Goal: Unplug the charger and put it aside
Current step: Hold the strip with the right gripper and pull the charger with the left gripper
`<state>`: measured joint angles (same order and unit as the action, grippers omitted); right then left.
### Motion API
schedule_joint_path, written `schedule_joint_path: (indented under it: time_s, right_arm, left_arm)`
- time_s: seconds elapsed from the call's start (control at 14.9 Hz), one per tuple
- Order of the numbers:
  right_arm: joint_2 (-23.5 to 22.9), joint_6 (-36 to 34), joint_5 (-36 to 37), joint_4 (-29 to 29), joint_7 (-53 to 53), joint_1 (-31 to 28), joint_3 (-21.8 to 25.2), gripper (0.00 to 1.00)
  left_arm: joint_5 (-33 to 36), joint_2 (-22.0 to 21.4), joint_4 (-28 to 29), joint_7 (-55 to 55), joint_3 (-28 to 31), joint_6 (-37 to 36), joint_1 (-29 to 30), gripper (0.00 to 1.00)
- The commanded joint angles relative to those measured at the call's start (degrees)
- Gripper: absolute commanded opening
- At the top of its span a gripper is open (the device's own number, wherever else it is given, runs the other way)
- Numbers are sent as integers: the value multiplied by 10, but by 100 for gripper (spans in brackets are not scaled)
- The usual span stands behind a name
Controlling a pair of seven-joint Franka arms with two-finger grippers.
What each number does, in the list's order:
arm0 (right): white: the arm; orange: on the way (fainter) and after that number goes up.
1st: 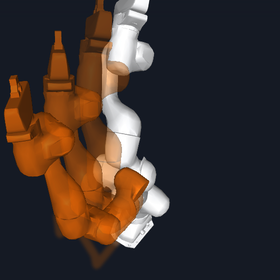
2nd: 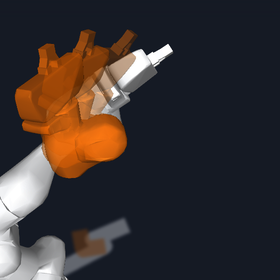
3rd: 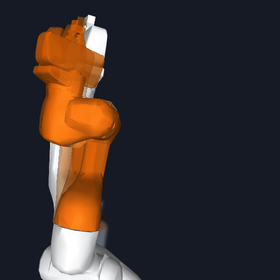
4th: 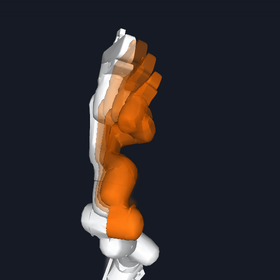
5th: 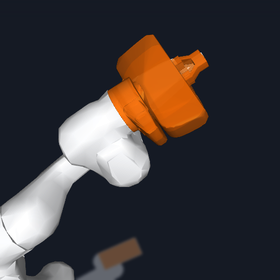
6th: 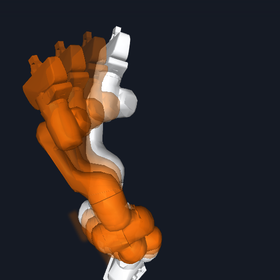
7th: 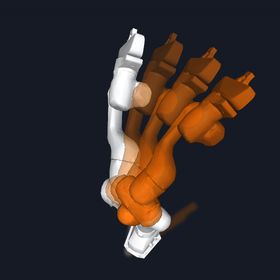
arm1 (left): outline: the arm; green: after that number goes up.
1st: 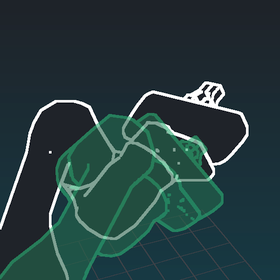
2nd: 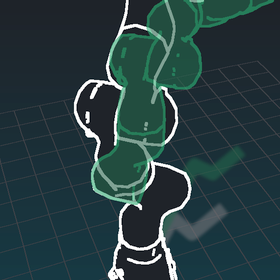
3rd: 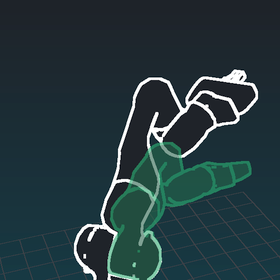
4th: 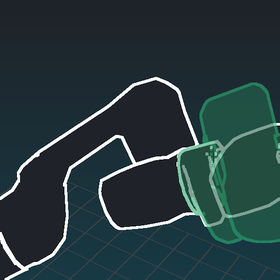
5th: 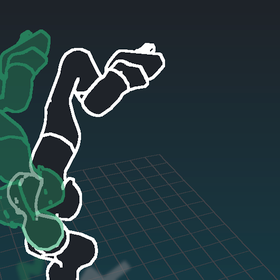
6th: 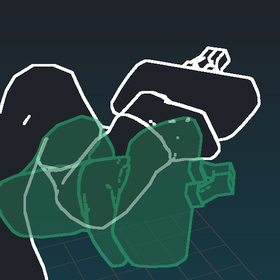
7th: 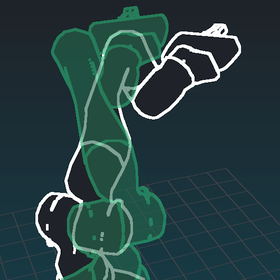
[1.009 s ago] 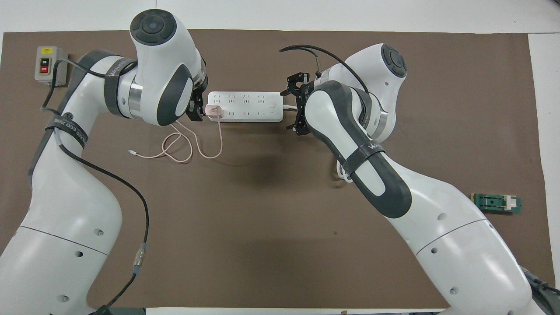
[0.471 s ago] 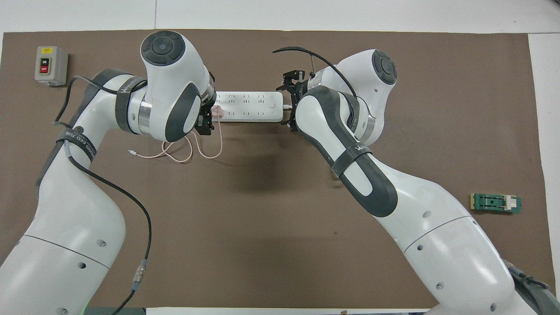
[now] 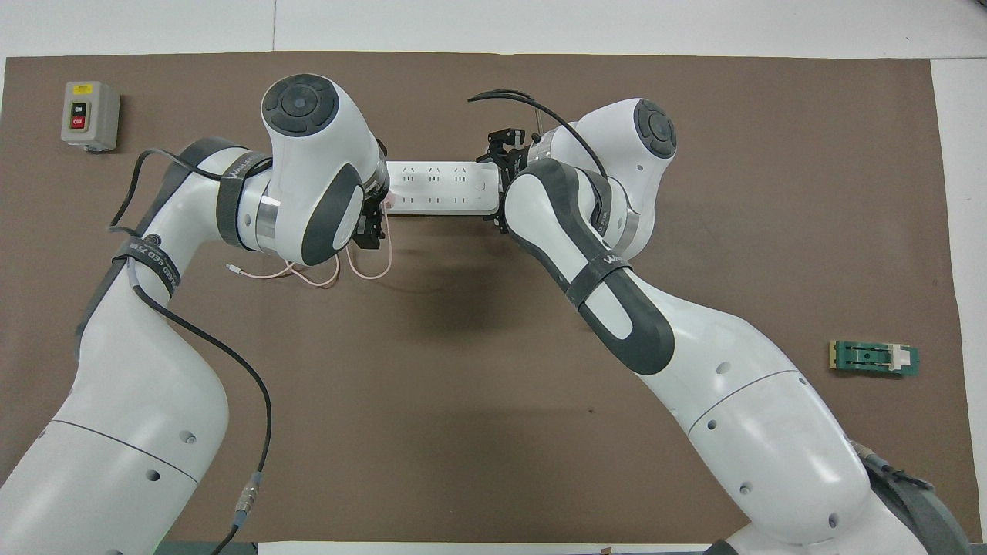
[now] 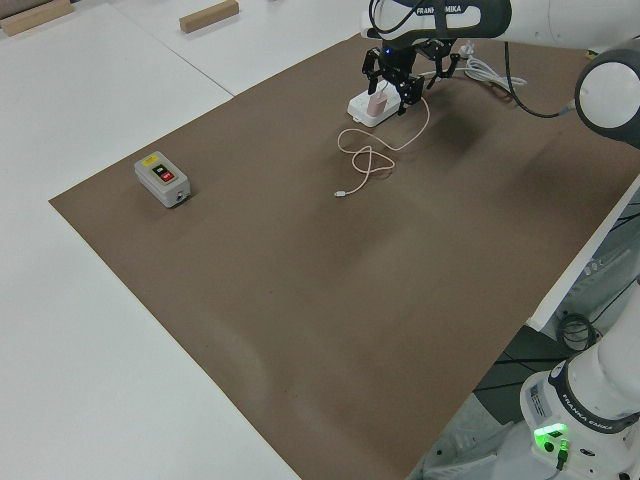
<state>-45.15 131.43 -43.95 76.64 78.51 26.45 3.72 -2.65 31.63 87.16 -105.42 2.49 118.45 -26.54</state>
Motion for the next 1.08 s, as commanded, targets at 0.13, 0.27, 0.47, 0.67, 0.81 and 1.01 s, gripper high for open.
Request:
schedule_joint_path:
  time_s: [0.13,0.27,0.47,0.67,0.81,1.01]
  right_arm:
    - [-25,2,-14,-23,-22,-5,-3,100]
    - [-34,1,-14,-34,-22,-10,-3,100]
    - [-41,-5,-15,-53,-21,-13,-3,100]
    - [-42,-2,-18,-53,-22,-16,-4,100]
    - [-43,-1,-33,-53,-21,-16,-3,100]
    - [-44,0,-37,-53,-20,-13,-3,91]
  left_arm:
    - [-7,-29,57,-4,8,43,-7,99]
    - [-6,-30,57,-4,9,40,-7,99]
    - [-6,-31,57,-4,9,40,-7,97]
    - [-3,-31,55,-4,9,42,-8,97]
    - [-3,-31,55,-2,9,45,-8,97]
    - [-2,-29,51,-2,9,46,-8,97]
